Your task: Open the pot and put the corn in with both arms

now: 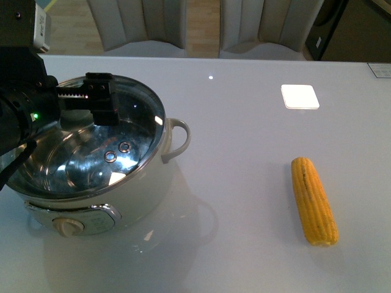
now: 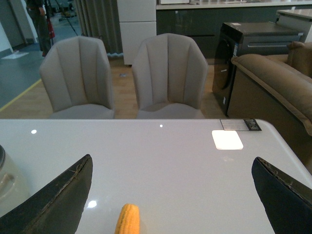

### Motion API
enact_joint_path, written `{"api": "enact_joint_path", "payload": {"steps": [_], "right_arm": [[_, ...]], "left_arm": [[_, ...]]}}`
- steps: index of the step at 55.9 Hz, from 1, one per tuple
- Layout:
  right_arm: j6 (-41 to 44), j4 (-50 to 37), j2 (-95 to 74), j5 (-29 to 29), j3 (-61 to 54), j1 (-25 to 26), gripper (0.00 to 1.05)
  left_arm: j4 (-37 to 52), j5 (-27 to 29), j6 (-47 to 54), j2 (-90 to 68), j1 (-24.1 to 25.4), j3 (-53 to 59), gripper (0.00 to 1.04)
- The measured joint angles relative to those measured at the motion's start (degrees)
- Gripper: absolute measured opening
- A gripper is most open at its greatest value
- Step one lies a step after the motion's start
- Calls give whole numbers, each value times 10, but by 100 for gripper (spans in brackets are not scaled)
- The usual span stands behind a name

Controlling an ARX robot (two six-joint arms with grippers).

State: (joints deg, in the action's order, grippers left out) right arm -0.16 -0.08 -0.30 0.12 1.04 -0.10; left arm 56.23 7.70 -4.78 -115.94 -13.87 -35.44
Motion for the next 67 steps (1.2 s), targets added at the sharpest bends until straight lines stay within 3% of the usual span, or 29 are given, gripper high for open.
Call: {"api": "enact_joint_path", "payload": {"steps": [15, 35, 67], "right_arm": [[0, 0, 0, 0, 0, 0, 96], [0, 0, 0, 0, 0, 0, 96], [0, 0, 0, 0, 0, 0, 96]], "left_arm": [[4, 4, 0, -14, -1, 0, 96], [11, 16, -3, -16, -12, 1, 43], [-59, 29, -2, 58, 13, -7, 42]]}}
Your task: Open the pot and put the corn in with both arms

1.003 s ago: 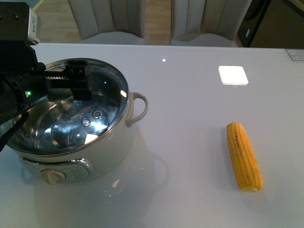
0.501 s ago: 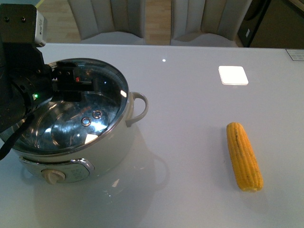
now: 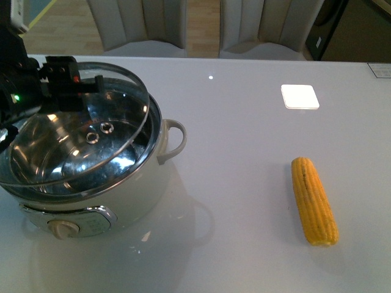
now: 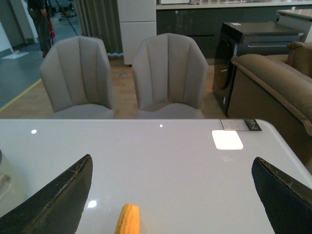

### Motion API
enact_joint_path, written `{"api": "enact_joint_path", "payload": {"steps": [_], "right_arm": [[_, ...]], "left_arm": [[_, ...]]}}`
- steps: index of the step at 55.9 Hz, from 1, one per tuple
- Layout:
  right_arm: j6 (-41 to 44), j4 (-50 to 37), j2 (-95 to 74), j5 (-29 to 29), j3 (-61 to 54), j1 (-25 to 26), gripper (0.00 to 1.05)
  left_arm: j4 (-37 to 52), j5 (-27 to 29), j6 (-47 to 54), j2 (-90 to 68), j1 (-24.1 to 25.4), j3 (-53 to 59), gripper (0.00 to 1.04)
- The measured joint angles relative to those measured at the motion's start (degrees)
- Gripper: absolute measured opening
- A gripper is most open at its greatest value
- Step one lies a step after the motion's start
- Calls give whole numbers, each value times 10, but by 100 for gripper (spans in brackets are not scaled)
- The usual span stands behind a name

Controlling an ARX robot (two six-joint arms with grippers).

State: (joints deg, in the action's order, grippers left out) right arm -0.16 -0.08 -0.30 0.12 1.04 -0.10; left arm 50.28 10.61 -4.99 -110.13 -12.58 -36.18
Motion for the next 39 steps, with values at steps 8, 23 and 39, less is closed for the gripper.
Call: {"api": "enact_joint_path", "payload": {"steps": [8, 23, 39], "right_arm": [[0, 0, 0, 0, 0, 0, 96], [0, 0, 0, 0, 0, 0, 96], [0, 0, 0, 0, 0, 0, 96]], "left_arm": [[-13, 0, 1, 28, 11, -10, 42], [-20, -24, 3, 84, 54, -11, 42], [18, -72, 33, 115, 214, 44, 42]]}}
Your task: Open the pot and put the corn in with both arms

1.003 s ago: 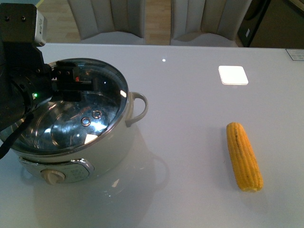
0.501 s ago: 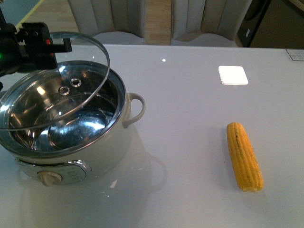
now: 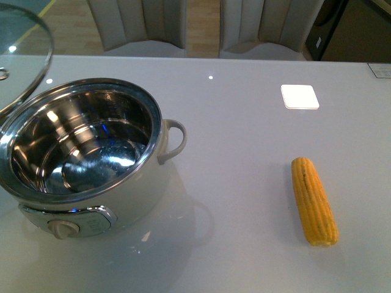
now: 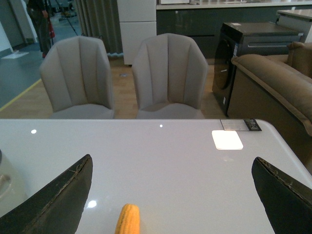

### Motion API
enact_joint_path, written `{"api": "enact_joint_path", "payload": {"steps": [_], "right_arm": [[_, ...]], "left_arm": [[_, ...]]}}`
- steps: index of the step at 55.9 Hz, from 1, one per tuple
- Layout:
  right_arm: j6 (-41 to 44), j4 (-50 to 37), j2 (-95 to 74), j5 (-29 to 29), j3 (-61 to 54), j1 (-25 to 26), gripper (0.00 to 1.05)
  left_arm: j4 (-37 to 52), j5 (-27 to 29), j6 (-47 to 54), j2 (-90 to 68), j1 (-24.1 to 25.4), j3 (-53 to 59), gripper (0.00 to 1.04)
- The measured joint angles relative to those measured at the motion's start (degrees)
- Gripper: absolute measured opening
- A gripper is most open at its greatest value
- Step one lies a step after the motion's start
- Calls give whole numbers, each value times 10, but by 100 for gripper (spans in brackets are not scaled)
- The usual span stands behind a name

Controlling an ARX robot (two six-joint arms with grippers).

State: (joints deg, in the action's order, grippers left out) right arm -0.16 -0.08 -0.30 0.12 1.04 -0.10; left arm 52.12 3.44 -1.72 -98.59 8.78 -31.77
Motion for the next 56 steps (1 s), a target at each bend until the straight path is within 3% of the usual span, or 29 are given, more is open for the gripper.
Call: {"api": "enact_joint_path", "payload": {"steps": [13, 23, 35, 56], "right_arm": [[0, 0, 0, 0, 0, 0, 96], [0, 0, 0, 0, 0, 0, 96], [0, 0, 0, 0, 0, 0, 96], [0, 0, 0, 0, 0, 0, 96]], "left_arm": [[58, -54, 37, -16, 155, 36, 42], [106, -71, 61, -80, 217, 52, 42], [139, -73, 65, -166, 246, 50, 42], [150, -63, 65, -287, 238, -35, 42]]}}
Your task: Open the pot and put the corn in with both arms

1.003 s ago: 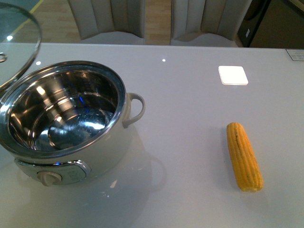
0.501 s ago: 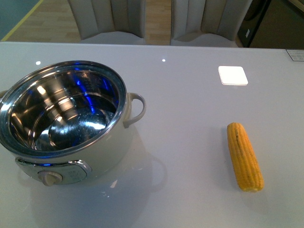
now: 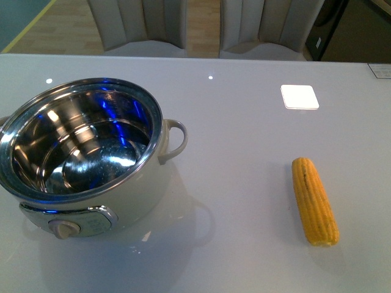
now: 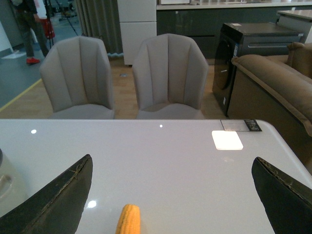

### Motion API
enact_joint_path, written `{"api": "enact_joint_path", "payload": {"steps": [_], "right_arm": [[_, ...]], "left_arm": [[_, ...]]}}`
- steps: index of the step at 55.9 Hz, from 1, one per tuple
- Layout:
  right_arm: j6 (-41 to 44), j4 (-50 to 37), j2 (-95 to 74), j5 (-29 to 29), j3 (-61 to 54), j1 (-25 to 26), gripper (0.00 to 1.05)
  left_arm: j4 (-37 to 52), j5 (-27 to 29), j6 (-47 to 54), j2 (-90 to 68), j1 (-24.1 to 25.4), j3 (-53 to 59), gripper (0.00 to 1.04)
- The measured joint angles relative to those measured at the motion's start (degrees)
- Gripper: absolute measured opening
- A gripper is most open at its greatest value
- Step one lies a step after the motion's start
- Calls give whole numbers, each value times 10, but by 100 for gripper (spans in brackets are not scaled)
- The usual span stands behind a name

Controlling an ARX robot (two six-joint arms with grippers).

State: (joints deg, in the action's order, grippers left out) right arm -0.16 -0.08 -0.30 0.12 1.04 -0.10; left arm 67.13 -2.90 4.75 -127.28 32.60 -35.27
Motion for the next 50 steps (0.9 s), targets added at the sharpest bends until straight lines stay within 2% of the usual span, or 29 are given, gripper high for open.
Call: {"api": "enact_joint_path", "payload": {"steps": [21, 50], "right_arm": [[0, 0, 0, 0, 0, 0, 96], [0, 0, 0, 0, 0, 0, 96]], "left_arm": [[18, -11, 7, -165, -34, -146, 42], [57, -36, 3, -254, -49, -229, 42]]}}
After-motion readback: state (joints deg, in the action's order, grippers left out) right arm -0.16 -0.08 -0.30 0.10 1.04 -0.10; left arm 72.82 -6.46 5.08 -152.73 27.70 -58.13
